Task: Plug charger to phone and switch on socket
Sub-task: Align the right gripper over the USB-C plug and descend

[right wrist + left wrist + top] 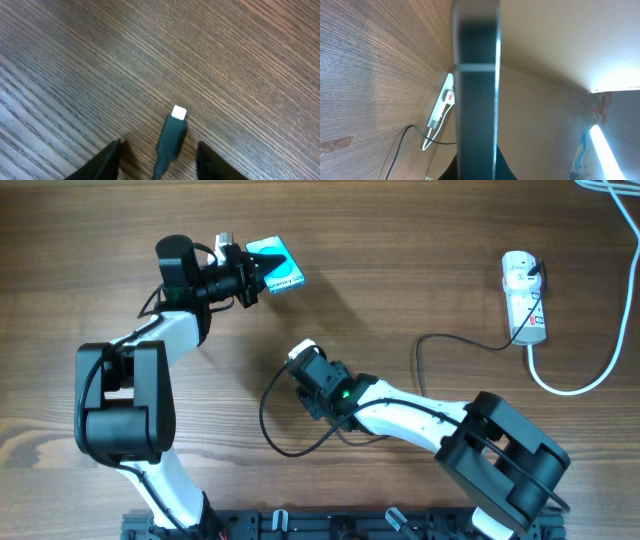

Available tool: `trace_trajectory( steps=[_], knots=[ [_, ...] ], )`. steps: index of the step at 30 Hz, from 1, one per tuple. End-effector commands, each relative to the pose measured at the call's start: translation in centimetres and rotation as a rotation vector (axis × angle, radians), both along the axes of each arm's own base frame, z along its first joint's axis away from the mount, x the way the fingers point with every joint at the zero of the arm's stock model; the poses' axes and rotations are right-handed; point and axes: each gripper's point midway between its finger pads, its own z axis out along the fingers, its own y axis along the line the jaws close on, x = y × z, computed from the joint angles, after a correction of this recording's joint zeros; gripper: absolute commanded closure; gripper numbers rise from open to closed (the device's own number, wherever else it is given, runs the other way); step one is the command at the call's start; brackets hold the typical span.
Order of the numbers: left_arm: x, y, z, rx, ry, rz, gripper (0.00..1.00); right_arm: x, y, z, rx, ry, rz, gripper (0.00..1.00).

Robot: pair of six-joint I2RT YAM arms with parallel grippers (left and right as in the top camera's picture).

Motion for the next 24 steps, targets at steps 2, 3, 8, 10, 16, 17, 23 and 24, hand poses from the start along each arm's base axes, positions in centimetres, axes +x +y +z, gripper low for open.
trace_trajectory(
  steps=[2,3,8,10,16,17,23,24],
  knots=[
    [0.5,0.1,0.9,0.01,-0.056,-0.008,0.96,0.4,0.0,-1.0,-0.026,-0.002,-0.006,0.67],
    [0.5,0.1,0.9,0.01,-0.056,-0.007,0.96,0.3,0.0,-1.1,-0.028,0.0,-0.007,0.69],
    [0.5,0.1,0.9,0.01,-0.056,-0.008,0.96,0.2,-0.2,-1.3,-0.035,0.007,-0.009,0.74],
    [0.5,0.0,0.9,0.009,-0.056,-0.011,0.96,0.0,-0.4,-1.4,-0.044,0.019,-0.018,0.76],
    [0.5,0.0,0.9,0.009,-0.056,-0.011,0.96,-0.3,-0.9,-1.7,-0.058,0.038,-0.03,0.86],
    [0.5,0.0,0.9,0.009,-0.056,-0.01,0.96,-0.3,-1.0,-1.7,-0.061,0.04,-0.03,0.89],
    [0.5,0.0,0.9,0.007,-0.053,-0.01,0.96,-1.2,-1.4,-2.2,-0.068,0.086,-0.053,0.95],
    [0.5,0.0,0.9,0.007,-0.053,-0.01,0.96,-1.4,-1.4,-2.2,-0.066,0.097,-0.049,0.95]
  ],
)
